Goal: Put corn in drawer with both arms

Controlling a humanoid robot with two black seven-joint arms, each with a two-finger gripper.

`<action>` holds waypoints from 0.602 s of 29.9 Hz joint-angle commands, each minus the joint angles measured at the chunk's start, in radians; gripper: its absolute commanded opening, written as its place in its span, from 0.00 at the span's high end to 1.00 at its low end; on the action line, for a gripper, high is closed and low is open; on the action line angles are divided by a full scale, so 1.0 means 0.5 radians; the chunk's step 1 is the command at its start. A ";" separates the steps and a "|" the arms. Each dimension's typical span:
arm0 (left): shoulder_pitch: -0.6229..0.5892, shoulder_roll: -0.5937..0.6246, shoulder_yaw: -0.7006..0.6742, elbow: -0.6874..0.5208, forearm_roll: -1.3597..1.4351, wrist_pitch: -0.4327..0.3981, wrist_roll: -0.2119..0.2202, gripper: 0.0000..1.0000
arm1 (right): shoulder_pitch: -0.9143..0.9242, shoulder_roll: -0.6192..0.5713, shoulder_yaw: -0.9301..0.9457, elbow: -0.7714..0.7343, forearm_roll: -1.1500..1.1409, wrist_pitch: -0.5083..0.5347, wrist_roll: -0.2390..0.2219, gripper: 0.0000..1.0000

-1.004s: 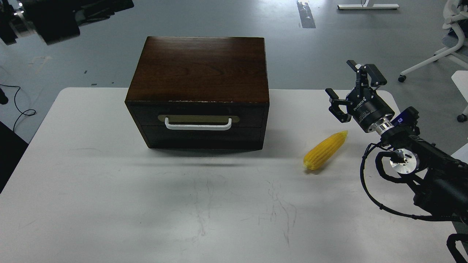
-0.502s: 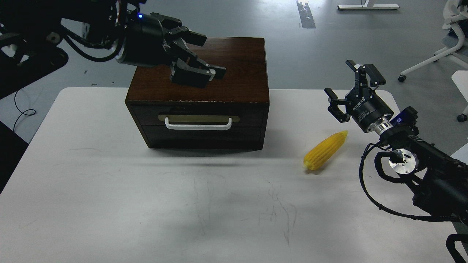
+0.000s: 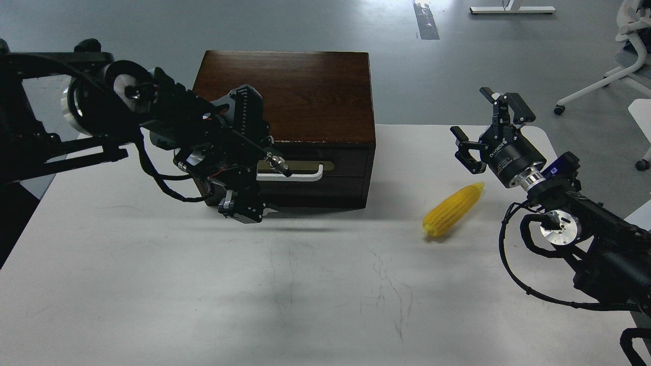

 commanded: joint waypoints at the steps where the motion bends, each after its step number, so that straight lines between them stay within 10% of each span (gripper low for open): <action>1: -0.078 -0.079 0.183 0.020 0.000 0.000 0.000 0.02 | 0.003 0.001 0.000 -0.002 0.000 0.000 0.000 0.00; 18: -0.139 -0.242 0.410 0.247 0.000 0.000 0.000 0.02 | 0.006 0.023 0.000 -0.011 0.000 0.000 0.000 0.00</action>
